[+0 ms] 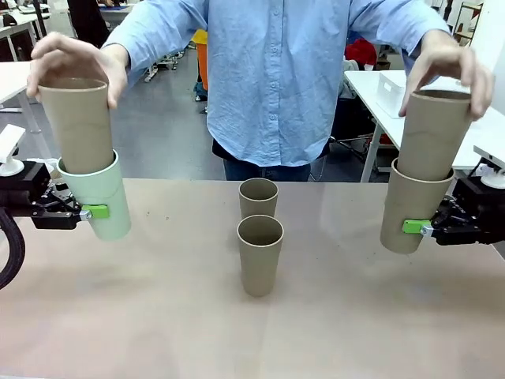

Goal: Stack the cups and store them in the basket.
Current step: Place the stack of Reusable plastic cups into the Pantry Basket.

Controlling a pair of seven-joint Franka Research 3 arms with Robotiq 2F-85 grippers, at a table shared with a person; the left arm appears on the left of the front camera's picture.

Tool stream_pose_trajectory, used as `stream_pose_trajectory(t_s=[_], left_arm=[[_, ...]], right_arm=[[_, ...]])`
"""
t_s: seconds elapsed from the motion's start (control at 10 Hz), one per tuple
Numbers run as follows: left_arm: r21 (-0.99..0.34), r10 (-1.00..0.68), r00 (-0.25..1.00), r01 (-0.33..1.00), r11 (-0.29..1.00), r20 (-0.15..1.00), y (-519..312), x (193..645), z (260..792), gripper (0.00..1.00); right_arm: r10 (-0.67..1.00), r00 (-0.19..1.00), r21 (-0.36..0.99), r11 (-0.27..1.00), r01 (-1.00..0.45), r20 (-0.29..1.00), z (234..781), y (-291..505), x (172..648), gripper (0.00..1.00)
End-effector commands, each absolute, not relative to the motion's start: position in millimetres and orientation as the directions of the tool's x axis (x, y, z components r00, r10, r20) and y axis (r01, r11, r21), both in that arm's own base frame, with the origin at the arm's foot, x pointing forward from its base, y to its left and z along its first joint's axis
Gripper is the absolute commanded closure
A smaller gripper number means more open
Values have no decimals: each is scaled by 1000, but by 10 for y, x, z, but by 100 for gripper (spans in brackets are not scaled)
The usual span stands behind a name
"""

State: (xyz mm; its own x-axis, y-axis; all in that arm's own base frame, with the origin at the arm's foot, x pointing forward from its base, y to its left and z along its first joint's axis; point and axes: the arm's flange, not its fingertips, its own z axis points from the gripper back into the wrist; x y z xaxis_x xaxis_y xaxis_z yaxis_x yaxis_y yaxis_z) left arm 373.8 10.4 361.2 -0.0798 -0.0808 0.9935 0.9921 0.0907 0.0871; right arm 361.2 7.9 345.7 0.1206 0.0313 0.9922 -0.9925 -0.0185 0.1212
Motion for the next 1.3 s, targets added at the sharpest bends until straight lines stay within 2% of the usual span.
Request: stream_pose_trajectory(t_s=[0.0,1.2], left_arm=[[82,-70,-75,991,103,995,92,3752,3642,14],[82,-70,-75,991,103,995,92,3752,3642,14]], right_arm=[[34,129,129,-19,-991,991,3476,90,3615,17],[34,129,129,-19,-991,991,3476,90,3615,17]])
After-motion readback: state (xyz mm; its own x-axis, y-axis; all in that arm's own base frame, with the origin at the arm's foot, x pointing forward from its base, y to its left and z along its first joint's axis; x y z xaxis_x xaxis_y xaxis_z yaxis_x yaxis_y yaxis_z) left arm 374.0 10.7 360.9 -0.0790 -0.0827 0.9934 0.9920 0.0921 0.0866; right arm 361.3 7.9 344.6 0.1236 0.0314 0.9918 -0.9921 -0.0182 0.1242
